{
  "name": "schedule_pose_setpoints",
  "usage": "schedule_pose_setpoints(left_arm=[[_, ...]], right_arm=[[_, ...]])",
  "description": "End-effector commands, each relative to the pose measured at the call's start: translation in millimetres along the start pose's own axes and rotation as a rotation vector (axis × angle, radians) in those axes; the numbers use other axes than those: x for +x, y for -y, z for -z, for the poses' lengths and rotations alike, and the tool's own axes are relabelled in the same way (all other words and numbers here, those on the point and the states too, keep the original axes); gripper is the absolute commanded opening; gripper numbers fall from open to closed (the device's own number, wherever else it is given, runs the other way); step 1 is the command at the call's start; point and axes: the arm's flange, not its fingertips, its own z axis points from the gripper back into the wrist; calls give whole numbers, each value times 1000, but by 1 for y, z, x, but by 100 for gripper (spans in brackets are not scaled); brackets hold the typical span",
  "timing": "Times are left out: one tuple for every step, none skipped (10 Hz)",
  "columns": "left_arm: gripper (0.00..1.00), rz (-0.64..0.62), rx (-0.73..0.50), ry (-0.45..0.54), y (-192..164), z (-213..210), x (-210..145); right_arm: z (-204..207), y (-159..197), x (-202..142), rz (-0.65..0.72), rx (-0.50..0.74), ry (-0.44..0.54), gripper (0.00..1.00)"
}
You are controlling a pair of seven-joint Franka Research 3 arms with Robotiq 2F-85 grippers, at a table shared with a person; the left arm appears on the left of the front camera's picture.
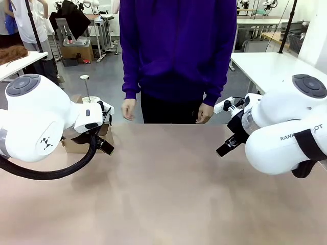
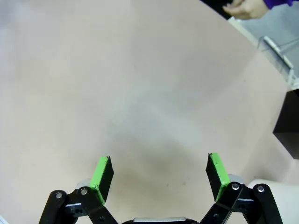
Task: Pour a drink into a cup and package it in a carrier.
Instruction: Pick up the 600 ml Paper Cup and place it in the middle top area of the table.
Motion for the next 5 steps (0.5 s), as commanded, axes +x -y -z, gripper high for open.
schedule_pose_setpoints(left_arm=[[100,0,0,0,0,0,0],[100,0,0,0,0,0,0],[100,0,0,0,0,0,0],[100,0,0,0,0,0,0],[100,0,0,0,0,0,0]], right_arm=[[0,0,0,0,0,0,100],[0,0,0,0,0,0,100],[-21,17,31,29,19,12,100],[-50,38,54,30,41,32,100],[-80,61,75,41,48,66,100]])
